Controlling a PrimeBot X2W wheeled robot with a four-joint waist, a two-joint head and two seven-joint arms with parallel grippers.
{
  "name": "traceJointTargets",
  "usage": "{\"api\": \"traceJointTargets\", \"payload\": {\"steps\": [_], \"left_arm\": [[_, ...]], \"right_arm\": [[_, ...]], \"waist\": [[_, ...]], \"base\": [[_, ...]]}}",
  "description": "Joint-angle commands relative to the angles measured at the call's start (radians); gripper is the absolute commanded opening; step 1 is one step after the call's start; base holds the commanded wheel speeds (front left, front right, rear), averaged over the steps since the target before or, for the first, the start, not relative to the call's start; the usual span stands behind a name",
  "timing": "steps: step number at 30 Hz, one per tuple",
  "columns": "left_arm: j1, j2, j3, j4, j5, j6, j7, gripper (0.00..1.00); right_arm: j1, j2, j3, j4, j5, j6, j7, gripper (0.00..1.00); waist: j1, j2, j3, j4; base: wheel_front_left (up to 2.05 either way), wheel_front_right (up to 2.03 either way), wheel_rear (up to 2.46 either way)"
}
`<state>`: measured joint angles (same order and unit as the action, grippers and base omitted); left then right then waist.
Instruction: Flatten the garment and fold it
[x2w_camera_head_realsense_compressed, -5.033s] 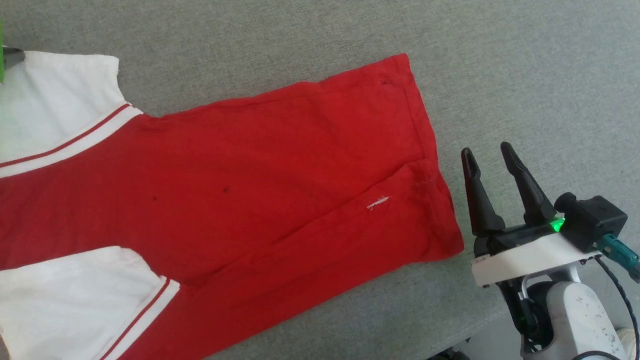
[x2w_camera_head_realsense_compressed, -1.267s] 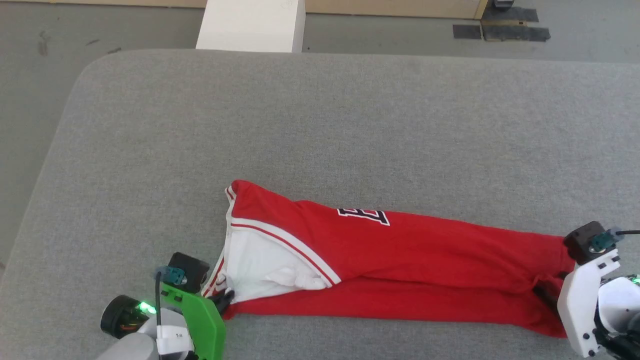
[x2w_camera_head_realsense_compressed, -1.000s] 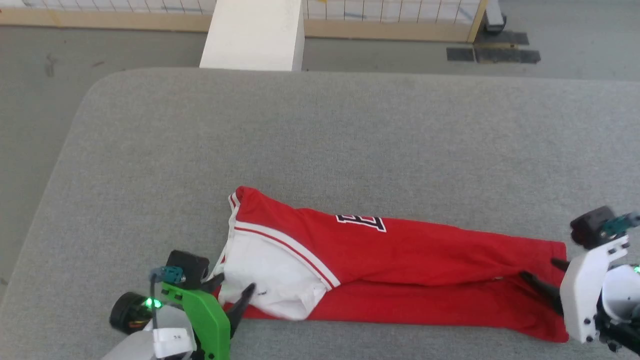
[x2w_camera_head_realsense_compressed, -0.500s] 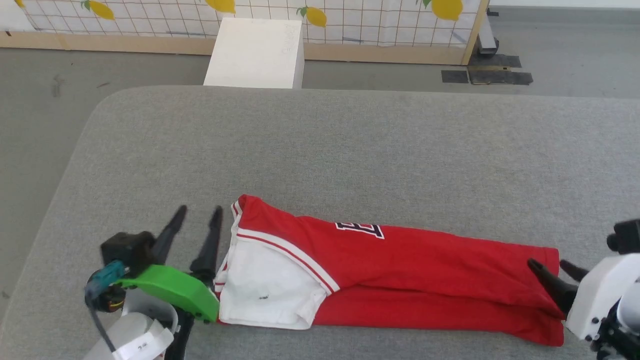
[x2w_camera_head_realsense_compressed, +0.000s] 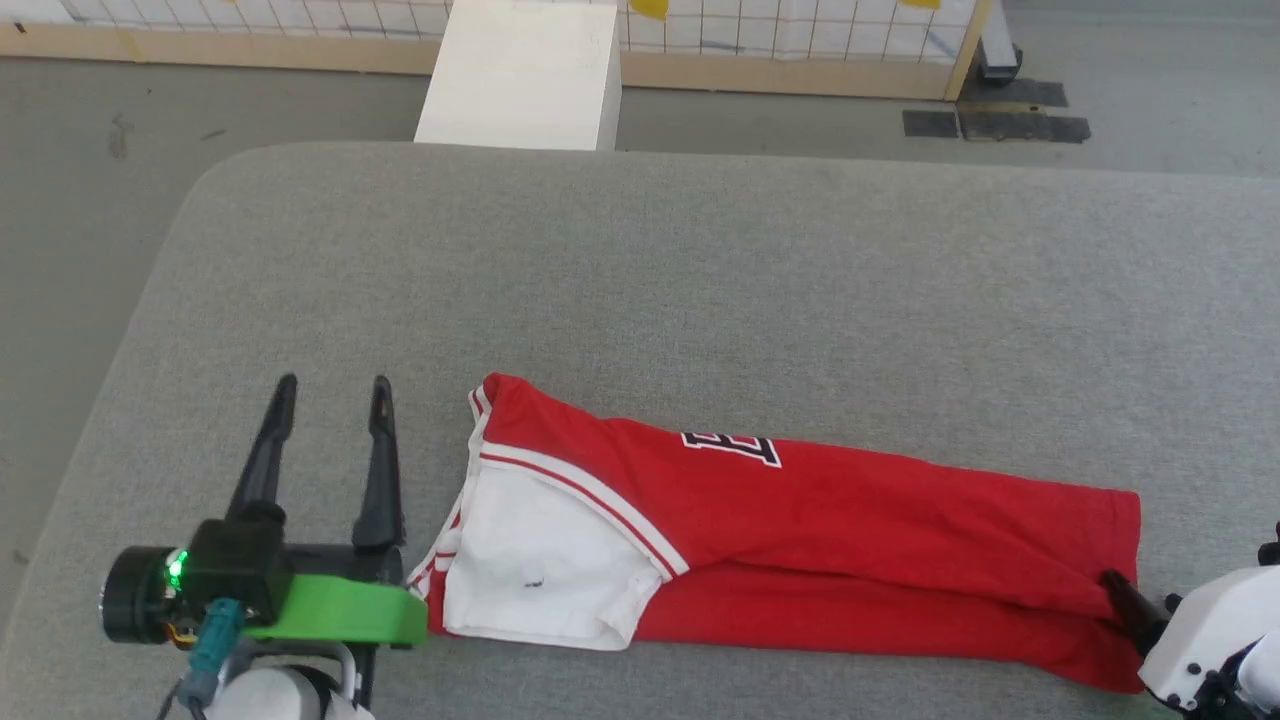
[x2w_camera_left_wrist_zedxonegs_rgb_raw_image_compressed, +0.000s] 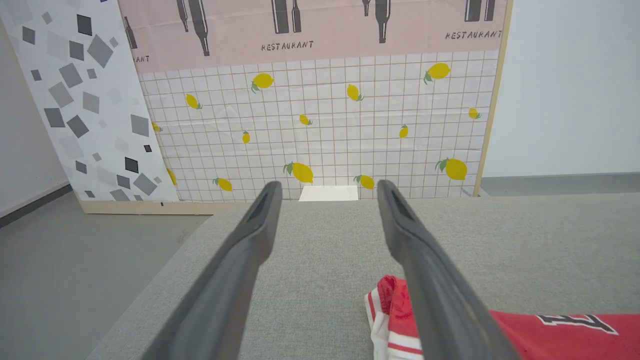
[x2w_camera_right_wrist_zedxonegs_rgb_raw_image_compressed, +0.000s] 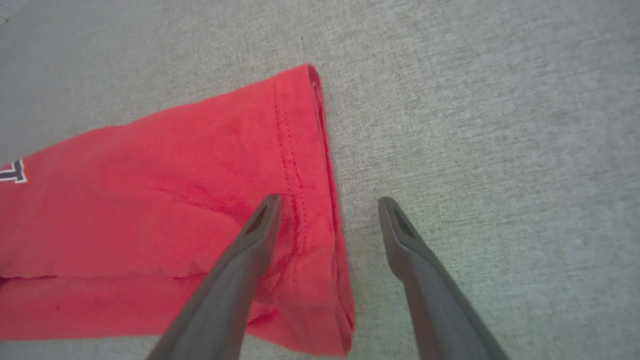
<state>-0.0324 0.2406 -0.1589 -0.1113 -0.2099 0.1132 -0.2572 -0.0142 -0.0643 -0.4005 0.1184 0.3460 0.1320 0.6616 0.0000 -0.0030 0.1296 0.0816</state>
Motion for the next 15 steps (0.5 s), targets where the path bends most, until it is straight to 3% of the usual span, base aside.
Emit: {"api": "traceJointTargets", "payload": {"steps": [1, 7, 15], "left_arm": [[0.021, -0.015, 0.007, 0.0, 0.024, -0.015, -0.004, 1.0], [0.02, -0.072, 0.044, 0.017, 0.071, -0.074, -0.004, 1.0], [0.01, -0.117, 0.1, 0.038, 0.104, -0.129, -0.004, 1.0]], "right_arm": [[-0.028, 0.006, -0.008, 0.015, -0.011, -0.001, -0.011, 1.0], [-0.057, 0.012, 0.009, 0.085, 0.025, -0.001, 0.016, 1.0], [-0.023, 0.014, 0.12, 0.12, 0.102, -0.001, 0.107, 1.0]], "waist": [[0.0, 0.003, 0.01, 0.006], [0.0, 0.003, 0.036, 0.021], [0.0, 0.003, 0.057, 0.036]], "base": [[0.0, 0.0, 0.0], [0.0, 0.0, 0.0], [0.0, 0.0, 0.0]]}}
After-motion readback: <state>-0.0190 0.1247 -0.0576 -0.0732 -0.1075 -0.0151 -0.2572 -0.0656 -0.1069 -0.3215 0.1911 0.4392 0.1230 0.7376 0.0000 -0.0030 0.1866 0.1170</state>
